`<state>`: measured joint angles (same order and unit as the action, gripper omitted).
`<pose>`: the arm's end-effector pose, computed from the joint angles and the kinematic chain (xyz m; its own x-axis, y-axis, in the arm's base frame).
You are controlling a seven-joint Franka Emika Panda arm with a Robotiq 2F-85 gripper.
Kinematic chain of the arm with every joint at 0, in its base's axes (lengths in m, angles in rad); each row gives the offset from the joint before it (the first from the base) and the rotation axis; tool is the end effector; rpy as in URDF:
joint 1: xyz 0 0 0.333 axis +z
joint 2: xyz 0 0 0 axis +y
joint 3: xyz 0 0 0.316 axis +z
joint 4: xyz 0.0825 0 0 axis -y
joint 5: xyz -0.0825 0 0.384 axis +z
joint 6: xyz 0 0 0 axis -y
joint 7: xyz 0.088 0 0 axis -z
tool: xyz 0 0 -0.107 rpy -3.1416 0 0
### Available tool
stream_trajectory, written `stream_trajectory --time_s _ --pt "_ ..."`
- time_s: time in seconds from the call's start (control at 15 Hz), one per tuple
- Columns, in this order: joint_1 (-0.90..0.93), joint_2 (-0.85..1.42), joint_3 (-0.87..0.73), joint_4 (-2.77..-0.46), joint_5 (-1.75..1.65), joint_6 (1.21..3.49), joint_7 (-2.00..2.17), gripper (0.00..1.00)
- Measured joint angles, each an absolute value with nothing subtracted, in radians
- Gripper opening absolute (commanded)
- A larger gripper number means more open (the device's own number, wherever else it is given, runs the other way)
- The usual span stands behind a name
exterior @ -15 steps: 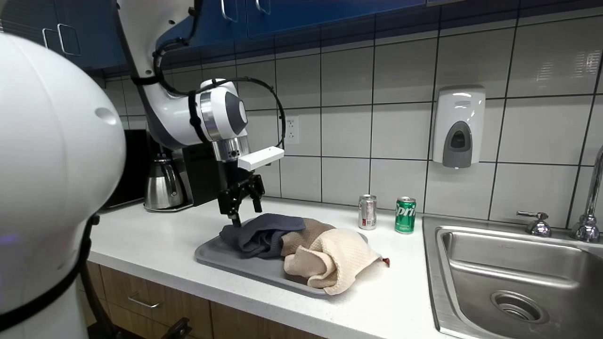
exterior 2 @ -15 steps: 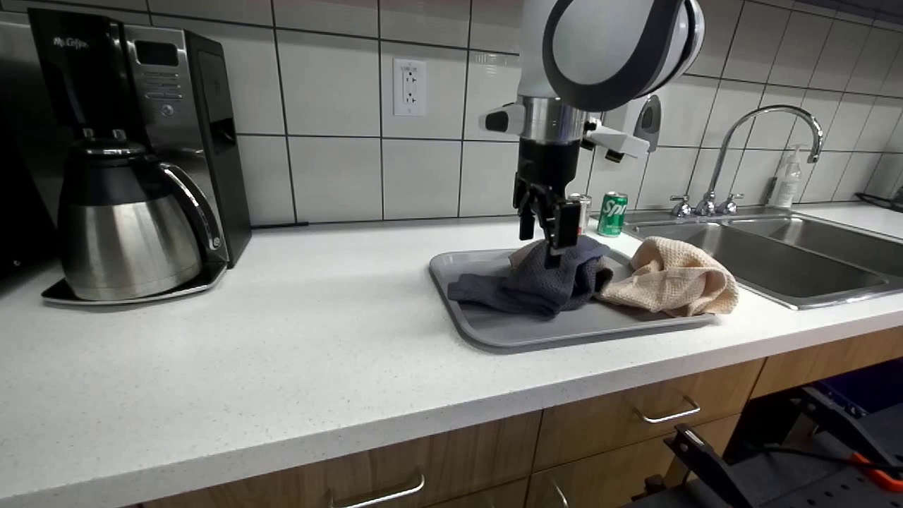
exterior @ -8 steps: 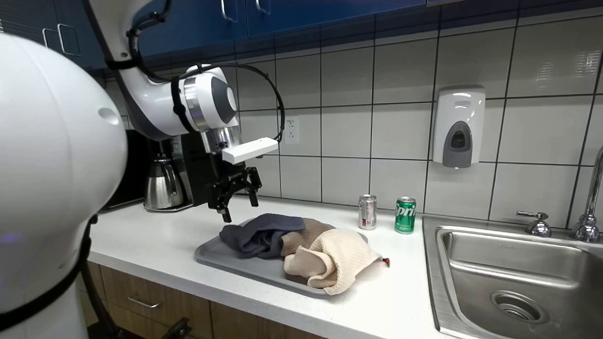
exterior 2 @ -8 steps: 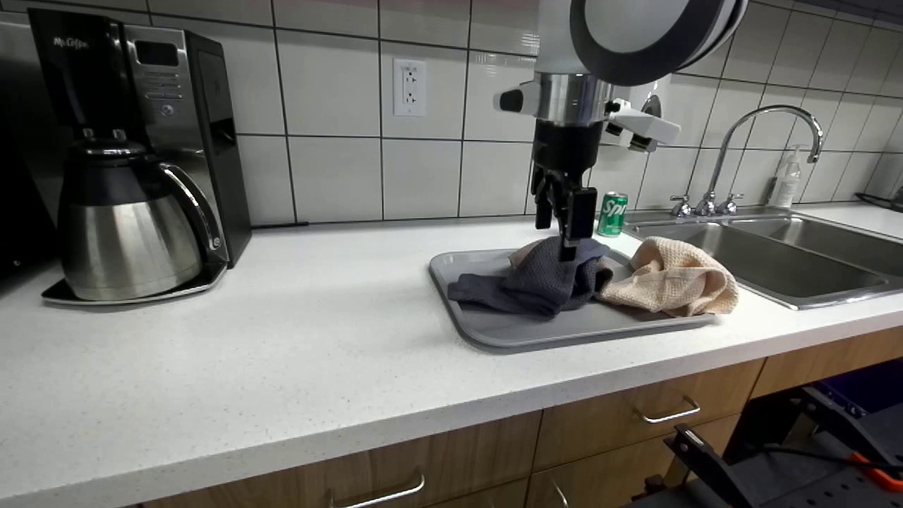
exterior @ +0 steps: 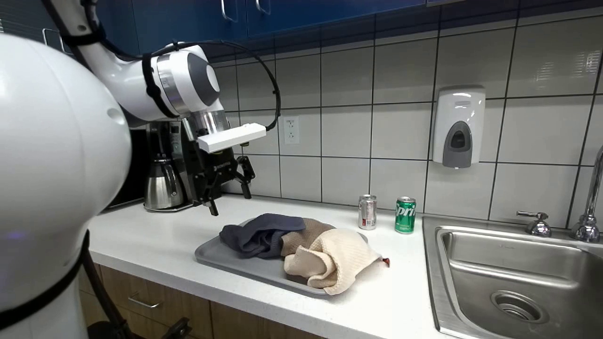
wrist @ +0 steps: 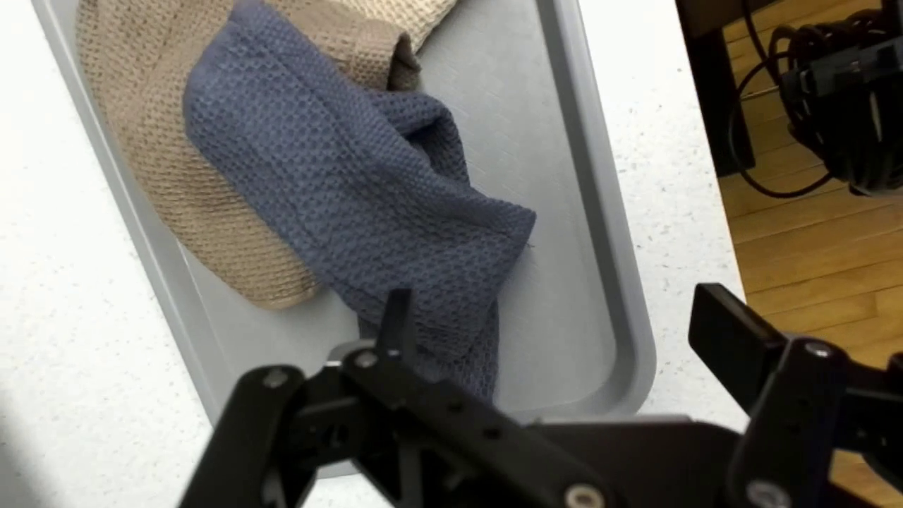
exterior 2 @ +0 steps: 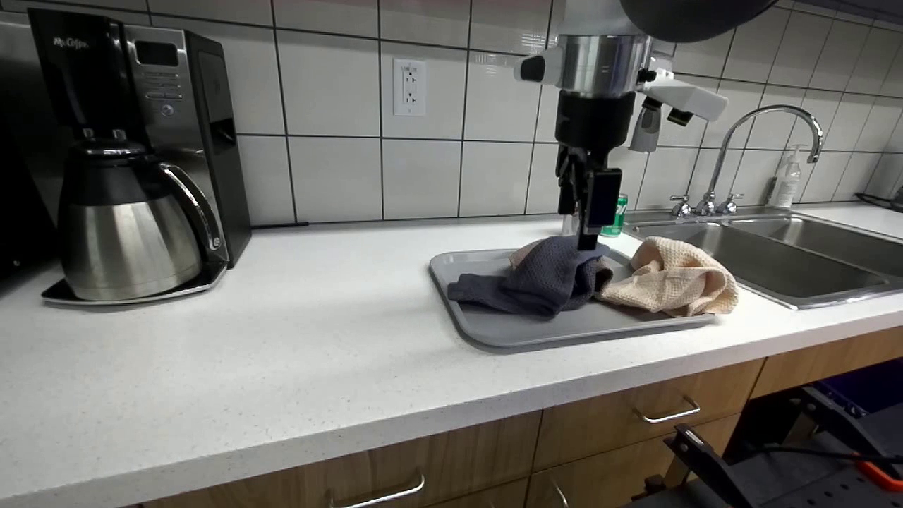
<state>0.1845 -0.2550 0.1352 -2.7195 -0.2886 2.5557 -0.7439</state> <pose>0.3810 0.1278 0.3121 0.2803 0.9548 -0.0988 0.9464 -0.2577 0.1949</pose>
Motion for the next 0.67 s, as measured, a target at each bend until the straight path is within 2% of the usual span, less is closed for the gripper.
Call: stream_trajectory --time_s 0.67 --pt "0.241 -0.433 0.134 -2.771 -0.255 2.445 -0.584 1.00"
